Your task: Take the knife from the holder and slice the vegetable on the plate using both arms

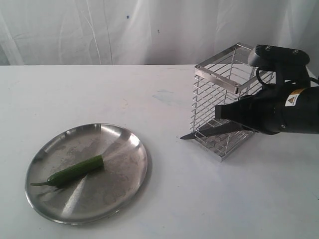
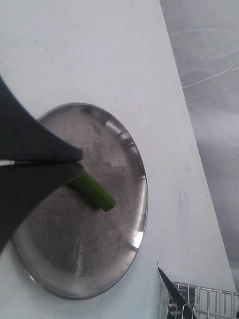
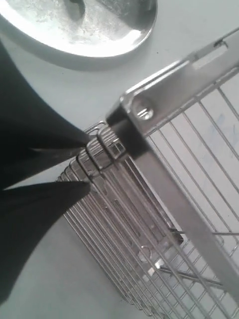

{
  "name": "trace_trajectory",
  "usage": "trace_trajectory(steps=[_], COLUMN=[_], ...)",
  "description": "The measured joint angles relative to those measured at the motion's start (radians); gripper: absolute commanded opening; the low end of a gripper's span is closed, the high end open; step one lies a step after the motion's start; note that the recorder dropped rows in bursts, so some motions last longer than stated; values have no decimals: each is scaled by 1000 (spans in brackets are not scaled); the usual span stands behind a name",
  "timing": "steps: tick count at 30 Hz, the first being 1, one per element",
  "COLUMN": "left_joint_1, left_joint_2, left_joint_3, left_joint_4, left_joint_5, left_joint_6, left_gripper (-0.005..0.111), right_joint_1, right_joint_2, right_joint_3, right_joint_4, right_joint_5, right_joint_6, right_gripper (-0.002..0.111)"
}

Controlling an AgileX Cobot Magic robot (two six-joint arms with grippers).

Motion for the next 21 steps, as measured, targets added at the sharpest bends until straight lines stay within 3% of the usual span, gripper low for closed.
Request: trace_trajectory(steps=[4, 21], left_joint_1=[0, 0], left_joint_2=[0, 0], left_joint_3=[0, 0], left_joint_4=[0, 0], left_joint_5=[0, 0], left_joint_6=[0, 0], left_gripper=[0, 0], right_joint_1=[0, -7], right_joint_2=[-20, -40], right_joint_3=[-15, -81], right_joint_4=[-21, -115], right_joint_5=[12, 18], right_joint_6=[-90, -155], right_gripper=[0, 0])
